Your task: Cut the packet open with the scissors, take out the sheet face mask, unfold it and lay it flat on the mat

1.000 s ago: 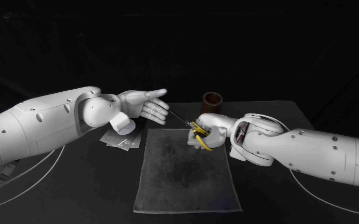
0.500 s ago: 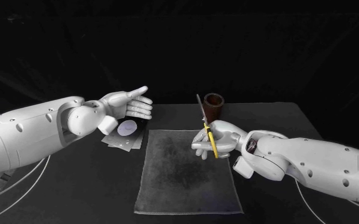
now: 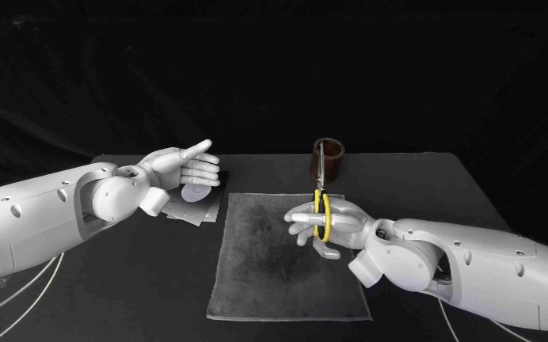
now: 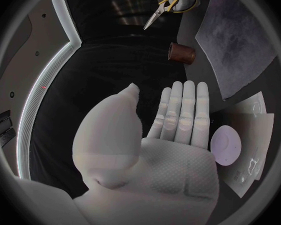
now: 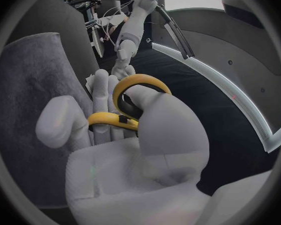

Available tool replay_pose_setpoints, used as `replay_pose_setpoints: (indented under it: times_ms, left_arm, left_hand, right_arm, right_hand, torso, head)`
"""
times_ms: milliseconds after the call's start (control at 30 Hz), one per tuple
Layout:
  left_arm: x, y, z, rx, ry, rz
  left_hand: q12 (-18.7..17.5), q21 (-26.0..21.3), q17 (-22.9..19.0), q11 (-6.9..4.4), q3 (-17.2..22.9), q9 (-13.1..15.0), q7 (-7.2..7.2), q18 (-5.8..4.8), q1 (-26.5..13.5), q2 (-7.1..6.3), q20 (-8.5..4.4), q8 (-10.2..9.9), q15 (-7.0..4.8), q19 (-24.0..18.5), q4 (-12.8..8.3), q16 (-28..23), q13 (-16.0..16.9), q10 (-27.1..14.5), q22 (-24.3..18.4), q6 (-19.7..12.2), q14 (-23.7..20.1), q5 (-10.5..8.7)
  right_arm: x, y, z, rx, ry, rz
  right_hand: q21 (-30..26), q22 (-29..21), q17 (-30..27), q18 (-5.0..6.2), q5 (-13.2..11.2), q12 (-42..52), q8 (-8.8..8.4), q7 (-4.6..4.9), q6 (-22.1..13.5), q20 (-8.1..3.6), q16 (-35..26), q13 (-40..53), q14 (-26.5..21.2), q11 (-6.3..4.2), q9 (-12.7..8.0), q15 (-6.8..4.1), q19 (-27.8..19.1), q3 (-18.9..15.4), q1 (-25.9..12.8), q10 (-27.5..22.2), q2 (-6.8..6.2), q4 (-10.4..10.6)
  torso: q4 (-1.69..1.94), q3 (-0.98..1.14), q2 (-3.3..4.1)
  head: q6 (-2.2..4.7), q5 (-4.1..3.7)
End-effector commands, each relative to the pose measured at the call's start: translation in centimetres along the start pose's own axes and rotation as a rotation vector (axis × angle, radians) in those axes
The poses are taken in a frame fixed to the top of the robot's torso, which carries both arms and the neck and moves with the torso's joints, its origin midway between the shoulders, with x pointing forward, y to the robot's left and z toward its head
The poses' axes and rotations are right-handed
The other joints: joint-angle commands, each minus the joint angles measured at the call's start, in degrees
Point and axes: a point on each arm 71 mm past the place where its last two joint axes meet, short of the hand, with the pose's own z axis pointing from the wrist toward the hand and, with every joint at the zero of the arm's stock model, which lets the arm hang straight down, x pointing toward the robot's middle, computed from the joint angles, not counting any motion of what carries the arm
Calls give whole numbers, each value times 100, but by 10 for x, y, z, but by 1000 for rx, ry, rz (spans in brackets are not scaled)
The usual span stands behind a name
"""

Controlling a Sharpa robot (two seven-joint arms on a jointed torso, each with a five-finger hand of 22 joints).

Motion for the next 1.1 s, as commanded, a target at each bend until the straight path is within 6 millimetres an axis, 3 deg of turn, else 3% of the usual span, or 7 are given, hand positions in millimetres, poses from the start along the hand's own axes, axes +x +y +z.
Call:
replay_pose_setpoints:
  times_ms: [33,167,667,867,1033,1067,1100]
  left_arm:
    - [-2,-4,-2,64,-8,23]
    - [-7,-1,-6,68,-18,36]
    - [-28,7,-15,73,-111,182]
    - [-44,6,-20,82,-195,329]
    - [-57,4,-25,90,-268,386]
    - [-59,4,-26,90,-275,389]
    - [-63,4,-27,90,-297,396]
  left_hand:
    - [30,-36,6,2,-92,-17,-12,79,129,-9,18,-36,7,41,-4,23,-7,-55,-8,-15,-40,16]
    - [24,-42,3,1,-308,-61,-18,79,326,-10,18,-85,9,44,0,22,-19,-74,-6,-44,-54,16]
    - [-43,157,30,-3,-1086,-192,-140,86,877,67,-104,-211,-26,374,6,120,-76,-89,79,-106,92,17]
    - [-56,352,118,-52,-1506,-238,-294,80,1236,-28,-205,-255,-93,573,4,305,-91,-12,169,-54,237,19]
    - [-63,544,208,-80,-1644,-265,-294,79,1416,43,-288,-292,-145,745,3,496,-97,58,264,-21,382,21]
    - [-63,544,208,-80,-1644,-265,-294,79,1416,43,-288,-292,-145,745,3,496,-97,58,264,-21,382,21]
    - [-55,599,242,-102,-1651,-272,-268,78,1481,84,-315,-300,-171,778,-5,569,-95,100,293,-3,435,21]
  right_arm:
    - [5,-1,1,-26,59,155]
    - [7,-6,2,-14,74,183]
    - [12,-13,3,2,134,231]
    - [14,-13,3,4,157,234]
    - [13,-13,3,4,167,235]
    - [13,-13,3,3,168,235]
    - [13,-13,3,3,168,235]
  right_hand:
    - [-52,-62,14,386,36,-9,-66,58,-122,34,-44,-21,2,6,-50,46,-39,-98,-93,-86,-143,35]
    - [-183,-224,35,413,31,-6,-188,89,-189,60,-85,-35,-4,38,-143,70,-77,-315,-242,-245,-267,118]
    - [-288,-347,80,432,-9,-6,-312,116,-258,75,-136,-33,-6,55,-236,82,-94,-729,-340,-435,-304,220]
    - [-324,-392,99,439,-13,15,-330,121,-269,76,-143,-23,-1,58,-248,84,-100,-859,-360,-449,-300,255]
    - [-369,-451,105,449,-13,22,-332,122,-264,77,-150,-19,-8,59,-251,86,-114,-905,-365,-443,-296,268]
    - [-394,-483,107,454,-13,21,-335,123,-265,78,-155,-19,-15,63,-253,88,-123,-925,-366,-449,-291,273]
    - [-394,-483,107,454,-13,21,-335,123,-265,78,-155,-19,-15,63,-253,88,-123,-925,-366,-449,-291,273]
  torso:
    - [-3,-4,-3]
    - [0,-6,3]
    - [-16,3,7]
    - [-12,5,7]
    - [-14,0,7]
    - [-15,1,7]
    - [-17,1,5]
  head:
    - [-33,19]
    - [-68,11]
    - [-136,43]
    - [-137,50]
    - [-119,103]
    - [-112,157]
    - [-106,290]
